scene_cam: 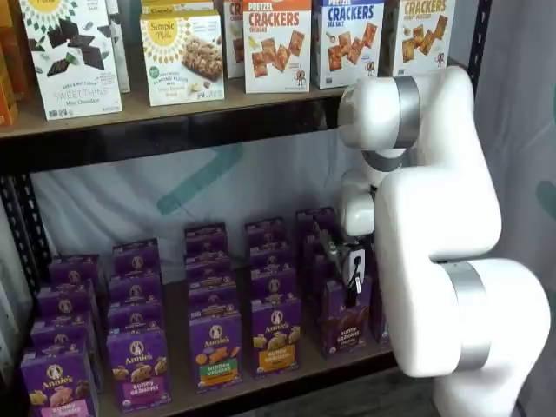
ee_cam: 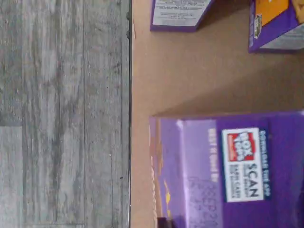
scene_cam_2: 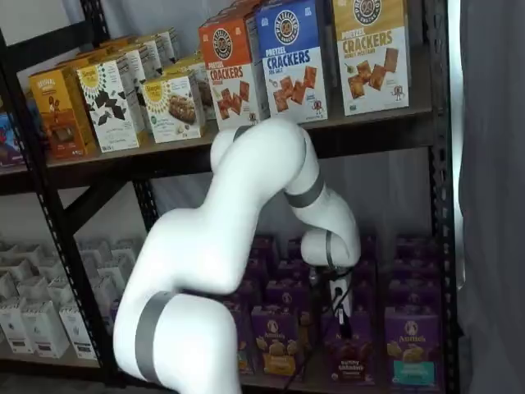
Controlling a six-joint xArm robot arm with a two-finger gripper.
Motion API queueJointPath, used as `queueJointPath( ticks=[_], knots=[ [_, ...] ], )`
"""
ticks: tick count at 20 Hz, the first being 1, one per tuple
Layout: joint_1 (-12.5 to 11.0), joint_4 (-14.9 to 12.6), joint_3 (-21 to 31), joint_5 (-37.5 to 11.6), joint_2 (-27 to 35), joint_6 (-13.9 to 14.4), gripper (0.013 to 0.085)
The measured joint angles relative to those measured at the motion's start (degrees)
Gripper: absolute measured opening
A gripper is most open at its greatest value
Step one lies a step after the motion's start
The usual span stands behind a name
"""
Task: Pick up the purple box with a brown patch in the center, on the bottom shelf, the fifth box from the left
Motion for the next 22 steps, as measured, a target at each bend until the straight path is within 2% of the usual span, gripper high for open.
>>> queueJointPath(
  ticks=[1, 9, 12, 14, 22],
  knots=[
    [0.0, 0.1, 0.1, -0.1, -0.1, 0.0, 0.041],
    [0.0, -0.4, 1.6, -1.3, -0.8, 0.4, 0.041],
    [0.0, -0.6, 2.2, -1.9, -1.1, 0.6, 0.033],
    [0.0, -0.8, 2.5, -1.9, -1.2, 0.7, 0.033],
    [-0.3, -4.6, 4.1, -3.2, -2.1, 4.0, 0.033]
  ],
)
